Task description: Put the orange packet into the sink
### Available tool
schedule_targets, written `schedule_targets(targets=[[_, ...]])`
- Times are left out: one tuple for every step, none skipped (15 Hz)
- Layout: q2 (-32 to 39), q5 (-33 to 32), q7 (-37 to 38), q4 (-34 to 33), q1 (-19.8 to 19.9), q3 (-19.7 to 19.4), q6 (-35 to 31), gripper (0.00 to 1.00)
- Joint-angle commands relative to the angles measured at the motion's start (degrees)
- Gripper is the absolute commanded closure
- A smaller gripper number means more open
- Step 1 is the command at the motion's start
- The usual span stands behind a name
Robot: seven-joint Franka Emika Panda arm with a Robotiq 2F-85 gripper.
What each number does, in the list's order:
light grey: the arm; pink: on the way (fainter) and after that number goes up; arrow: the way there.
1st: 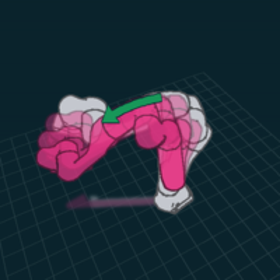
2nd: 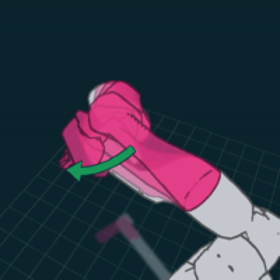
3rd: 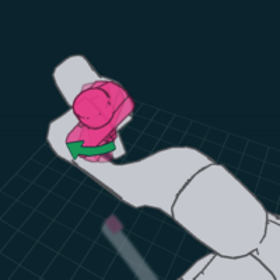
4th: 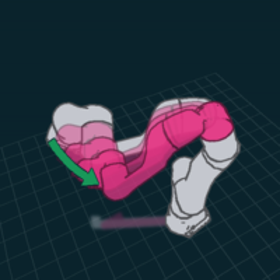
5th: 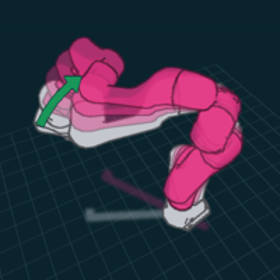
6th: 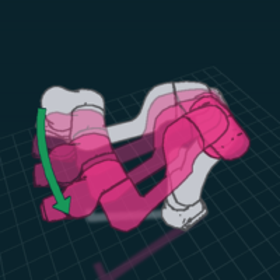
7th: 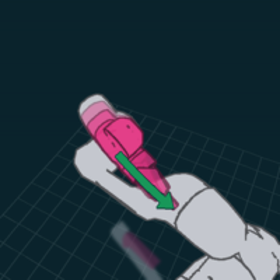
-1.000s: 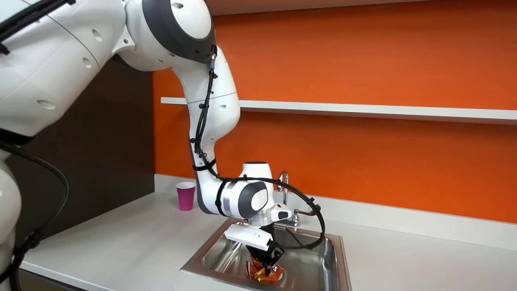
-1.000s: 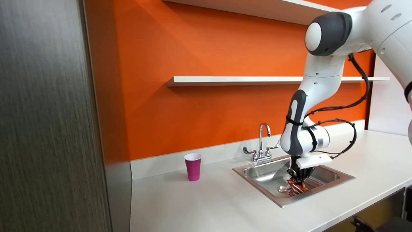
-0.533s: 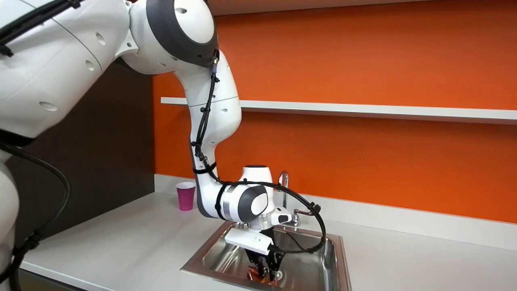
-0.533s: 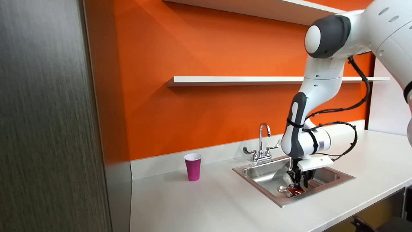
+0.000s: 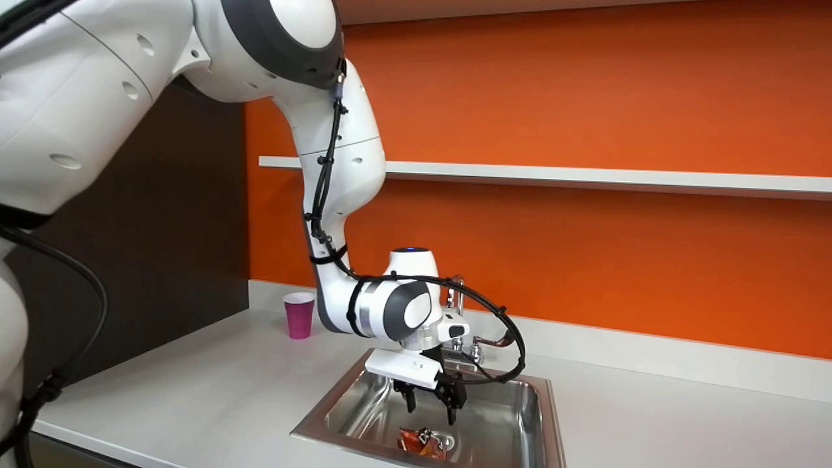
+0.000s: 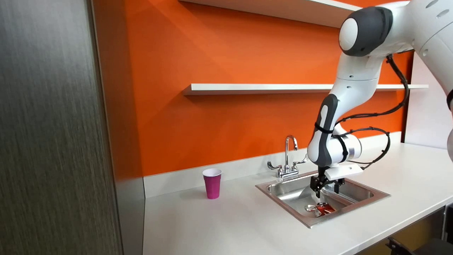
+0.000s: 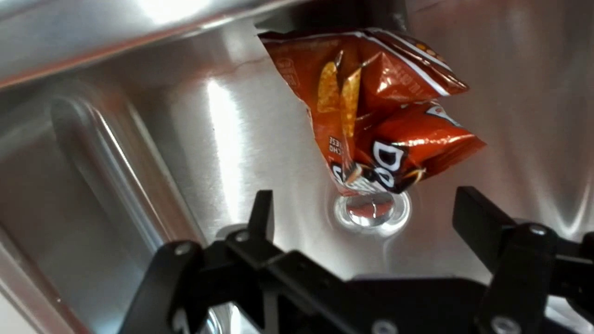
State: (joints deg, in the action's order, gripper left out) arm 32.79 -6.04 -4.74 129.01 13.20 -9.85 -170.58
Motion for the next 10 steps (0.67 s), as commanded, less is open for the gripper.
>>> schedule_targets(targets=[[-7.4, 2.0, -6.5, 4.4, 5.9, 6.7, 2.5, 0.00], [-8.8, 3.1, -8.5, 5.4, 8.0, 9.3, 3.3, 0.00], [-10.4, 4.1, -10.2, 6.5, 9.4, 11.1, 4.8, 0.00], [-12.0, 5.6, -12.0, 7.5, 10.5, 12.8, 6.4, 0.00], [-13.9, 6.4, -13.2, 8.7, 10.7, 13.1, 8.6, 0.00], [-15.9, 7.7, -14.5, 9.8, 10.8, 13.5, 11.0, 0.00], [-17.7, 8.4, -15.2, 10.8, 10.1, 12.8, 13.1, 0.00], [-19.8, 8.9, -15.9, 12.0, 9.1, 12.0, 15.4, 0.00], [-21.6, 8.8, -16.2, 13.1, 8.0, 10.9, 17.5, 0.00], [-23.7, 8.5, -16.5, 14.4, 7.1, 10.0, 19.4, 0.00]])
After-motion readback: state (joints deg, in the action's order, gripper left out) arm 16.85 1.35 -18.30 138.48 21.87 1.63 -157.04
